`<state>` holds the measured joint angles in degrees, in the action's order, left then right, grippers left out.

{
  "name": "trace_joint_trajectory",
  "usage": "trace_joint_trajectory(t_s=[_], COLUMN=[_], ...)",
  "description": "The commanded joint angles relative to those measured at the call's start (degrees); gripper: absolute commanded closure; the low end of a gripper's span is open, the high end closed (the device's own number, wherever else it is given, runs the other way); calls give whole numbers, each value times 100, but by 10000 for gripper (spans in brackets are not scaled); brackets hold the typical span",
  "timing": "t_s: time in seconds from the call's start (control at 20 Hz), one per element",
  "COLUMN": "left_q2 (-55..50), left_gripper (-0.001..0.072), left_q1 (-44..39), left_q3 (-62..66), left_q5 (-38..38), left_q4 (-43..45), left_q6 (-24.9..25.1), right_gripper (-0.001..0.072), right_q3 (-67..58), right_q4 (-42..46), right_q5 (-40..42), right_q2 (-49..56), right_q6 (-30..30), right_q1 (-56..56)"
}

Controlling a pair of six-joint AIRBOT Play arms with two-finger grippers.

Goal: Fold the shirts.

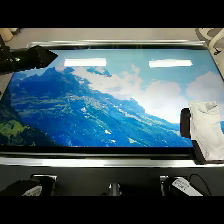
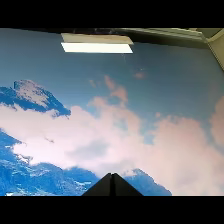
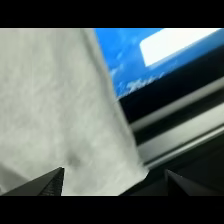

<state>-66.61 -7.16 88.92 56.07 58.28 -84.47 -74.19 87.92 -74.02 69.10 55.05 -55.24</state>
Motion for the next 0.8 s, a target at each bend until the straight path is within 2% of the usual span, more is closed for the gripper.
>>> trace_joint_trajectory(t_s=[0.0, 0.1, 0.15, 0.2, 0.25, 0.3, 0.35, 0.4, 0.5, 0.6, 0.7, 0.75], left_q2=[-72, -385, -614, -848, -1025, -1211, -1410, -1565, -1547, -1193, -870, -868], left_gripper=[684, 684, 684, 682, 676, 563, 233, 17, 8, 8, 9, 9], left_q1=[-216, -562, -750, -883, -918, -896, -887, -894, -986, -1185, -1187, -1121], left_q3=[122, 529, 750, 870, 855, 809, 717, 564, -96, -789, -1314, -1351], left_q5=[-400, 72, 669, 1281, 1720, 2153, 2647, 3064, 3095, 2505, 1943, 1932], left_q4=[697, 2758, 3860, 4594, 4828, 4798, 4739, 4695, 4236, 4177, 4183, 4181], left_q6=[24, -929, -1390, -1482, -1471, -1464, -1491, -1567, -1504, -1637, -1679, -1674], right_gripper=[16, 19, 21, 22, 26, 26, 25, 24, 18, 10, 10, 11], right_q3=[-1294, -1665, -1676, -1655, -1637, -1620, -1620, -1620, -1620, -1620, -1622, -1622], right_q4=[-297, -374, -396, -387, -369, -358, -332, -337, -439, -411, -199, -149], right_q5=[1154, 1628, 1663, 1482, 1182, 813, 385, 52, -726, -1364, -1539, -1543], right_q2=[-4, -4, 0, 61, 184, 382, 660, 944, 1499, 1805, 1856, 1836], right_q6=[-697, -671, -562, -271, 9, 284, 553, 667, 682, 680, 680, 678], right_q1=[686, 1657, 2267, 2927, 3534, 4120, 4682, 5125, 5825, 6194, 6314, 6314])
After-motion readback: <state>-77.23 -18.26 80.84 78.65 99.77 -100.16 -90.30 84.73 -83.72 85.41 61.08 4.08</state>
